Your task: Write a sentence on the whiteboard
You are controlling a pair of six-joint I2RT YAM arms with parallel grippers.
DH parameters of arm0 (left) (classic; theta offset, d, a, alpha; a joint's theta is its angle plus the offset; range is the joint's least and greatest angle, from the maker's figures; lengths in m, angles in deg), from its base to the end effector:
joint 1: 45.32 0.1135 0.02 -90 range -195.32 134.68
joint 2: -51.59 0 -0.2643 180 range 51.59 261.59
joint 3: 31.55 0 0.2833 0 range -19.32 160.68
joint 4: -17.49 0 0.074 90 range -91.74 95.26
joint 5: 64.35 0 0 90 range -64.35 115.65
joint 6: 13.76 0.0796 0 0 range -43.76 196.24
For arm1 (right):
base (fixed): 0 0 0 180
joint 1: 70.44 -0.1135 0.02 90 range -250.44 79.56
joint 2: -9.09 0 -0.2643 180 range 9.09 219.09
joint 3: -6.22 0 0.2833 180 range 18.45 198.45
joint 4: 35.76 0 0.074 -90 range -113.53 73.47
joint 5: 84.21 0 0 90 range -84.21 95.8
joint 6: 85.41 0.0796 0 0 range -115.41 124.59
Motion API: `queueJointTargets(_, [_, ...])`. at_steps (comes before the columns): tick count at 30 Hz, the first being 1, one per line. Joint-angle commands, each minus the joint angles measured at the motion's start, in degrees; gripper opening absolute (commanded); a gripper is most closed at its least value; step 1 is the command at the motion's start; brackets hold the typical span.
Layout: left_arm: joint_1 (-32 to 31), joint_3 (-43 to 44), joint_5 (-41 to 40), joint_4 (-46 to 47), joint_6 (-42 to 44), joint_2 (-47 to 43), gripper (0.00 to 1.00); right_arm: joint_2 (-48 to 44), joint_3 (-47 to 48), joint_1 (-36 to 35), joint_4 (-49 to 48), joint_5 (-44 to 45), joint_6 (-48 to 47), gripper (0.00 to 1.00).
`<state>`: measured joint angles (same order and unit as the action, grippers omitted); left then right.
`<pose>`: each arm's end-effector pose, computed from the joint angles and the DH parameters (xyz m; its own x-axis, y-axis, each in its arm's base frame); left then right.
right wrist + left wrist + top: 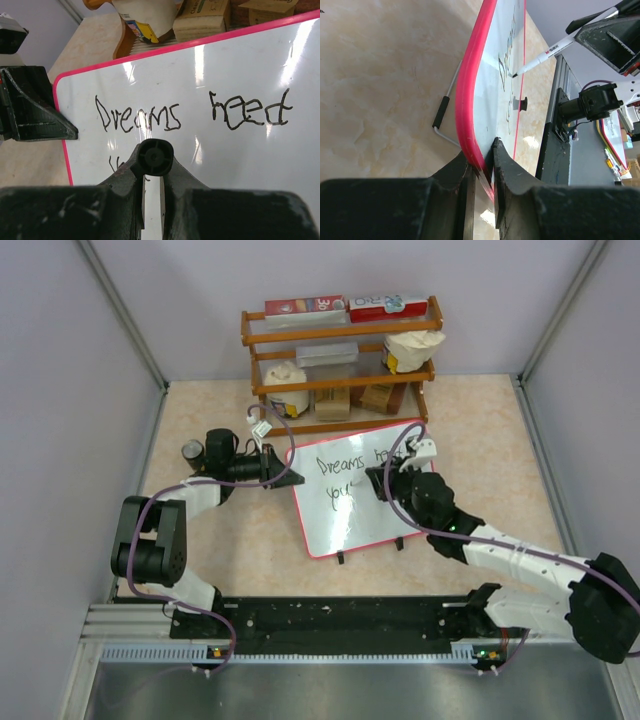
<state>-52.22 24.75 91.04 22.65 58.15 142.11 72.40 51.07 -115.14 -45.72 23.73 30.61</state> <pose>0.3391 -0.1139 0.1664 -0.7189 -0.0433 -0.6938 0.6478 0.3204 -0.6912 0.2433 0.2063 0.2378 -0.2930 0.2972 -0.9087 -0.3607 0.8459 0.3930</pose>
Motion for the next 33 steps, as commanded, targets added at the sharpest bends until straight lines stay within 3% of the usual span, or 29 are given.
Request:
queueJointTargets(1, [-0.1, -0.3, -5.2, -1.8, 7.4, 1.3, 0.0, -1.5, -2.1, 0.6, 1.5, -0.3, -0.2, 0.0])
queueJointTargets(14, [-0.2, -0.3, -5.1, -1.9, 7.4, 1.6, 0.0, -3.3, -5.0, 0.6, 1.5, -1.2, 1.2, 0.0])
queueJointTargets(33, [-0.2, -0.3, -5.1, -1.8, 7.4, 1.4, 0.0, -0.6, 1.3, 0.7, -0.9, 3.9, 0.1, 0.0])
